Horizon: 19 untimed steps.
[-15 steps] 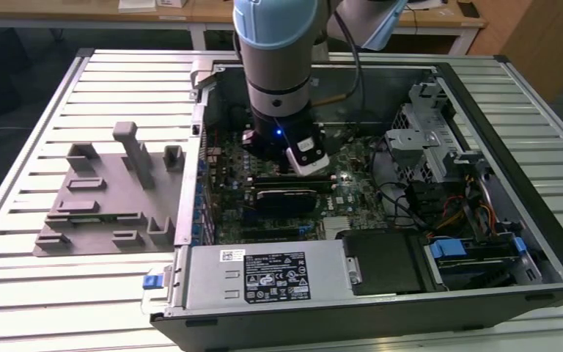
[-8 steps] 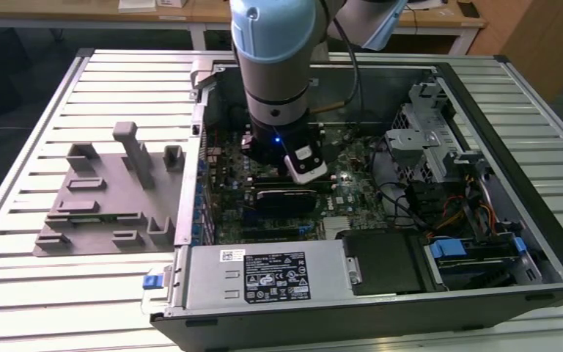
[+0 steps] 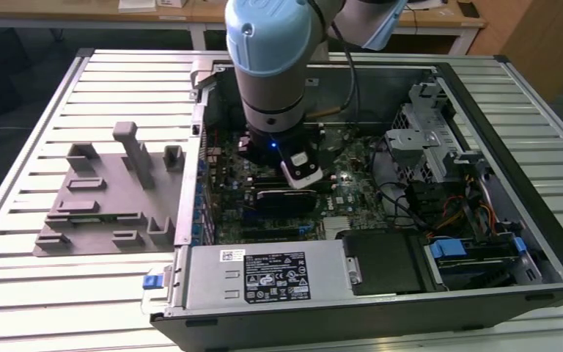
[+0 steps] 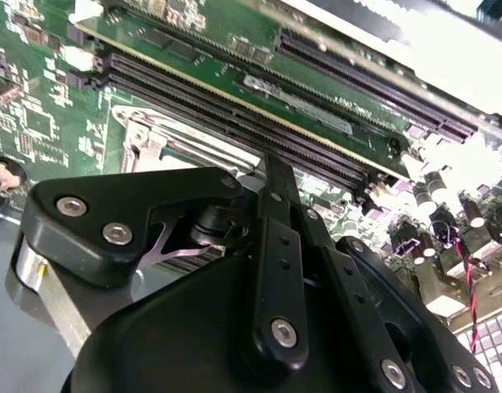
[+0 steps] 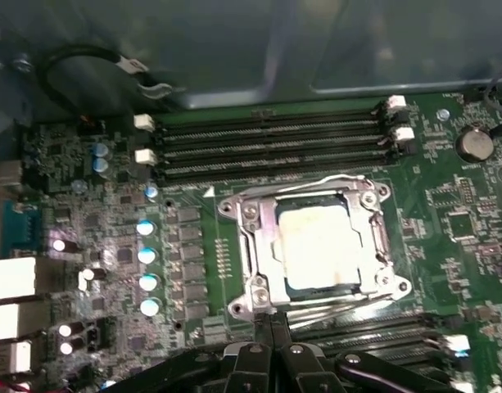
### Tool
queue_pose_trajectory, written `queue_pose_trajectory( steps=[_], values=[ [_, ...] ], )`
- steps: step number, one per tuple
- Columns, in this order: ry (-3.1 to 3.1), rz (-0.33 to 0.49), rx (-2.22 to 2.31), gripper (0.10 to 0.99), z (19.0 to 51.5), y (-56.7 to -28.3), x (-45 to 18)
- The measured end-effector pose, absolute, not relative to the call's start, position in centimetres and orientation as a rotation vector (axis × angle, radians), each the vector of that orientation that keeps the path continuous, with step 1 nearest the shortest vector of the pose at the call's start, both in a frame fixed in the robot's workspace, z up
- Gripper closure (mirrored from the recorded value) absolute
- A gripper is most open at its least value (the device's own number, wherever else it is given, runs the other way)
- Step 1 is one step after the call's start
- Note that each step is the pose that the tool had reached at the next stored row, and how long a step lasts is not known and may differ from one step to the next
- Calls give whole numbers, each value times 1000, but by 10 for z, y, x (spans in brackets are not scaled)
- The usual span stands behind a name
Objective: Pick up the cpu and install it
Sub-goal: 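Install the second cpu locking lever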
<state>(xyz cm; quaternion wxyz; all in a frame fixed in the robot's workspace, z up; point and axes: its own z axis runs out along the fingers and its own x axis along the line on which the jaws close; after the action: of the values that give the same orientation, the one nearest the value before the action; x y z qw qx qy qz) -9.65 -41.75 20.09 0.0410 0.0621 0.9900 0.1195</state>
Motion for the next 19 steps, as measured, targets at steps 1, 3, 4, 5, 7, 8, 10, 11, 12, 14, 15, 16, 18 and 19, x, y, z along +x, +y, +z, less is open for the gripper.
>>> queue_pose_trajectory(
  steps=[1, 3, 4, 5, 7, 8, 10, 11, 12, 14, 15, 16, 18, 19],
  values=[
    [3031, 375, 191, 980, 200, -418, -98],
    [3030, 388, 191, 980, 199, -418, -101],
    [3029, 392, 191, 980, 198, -418, -101],
    [3029, 396, 191, 980, 197, -418, -102],
    [3028, 405, 192, 980, 195, -418, -103],
    [3028, 410, 192, 980, 194, -418, -104],
    [3027, 420, 192, 980, 193, -418, -105],
    [3026, 426, 193, 980, 193, -418, -106],
    [3025, 432, 193, 980, 192, -418, -107],
    [3025, 440, 193, 980, 191, -418, -108],
    [3024, 443, 193, 980, 190, -418, -109],
    [3024, 445, 193, 980, 189, -418, -110],
    [3024, 445, 194, 980, 188, -418, -111],
    [3024, 445, 194, 980, 188, -418, -112]
  ],
)
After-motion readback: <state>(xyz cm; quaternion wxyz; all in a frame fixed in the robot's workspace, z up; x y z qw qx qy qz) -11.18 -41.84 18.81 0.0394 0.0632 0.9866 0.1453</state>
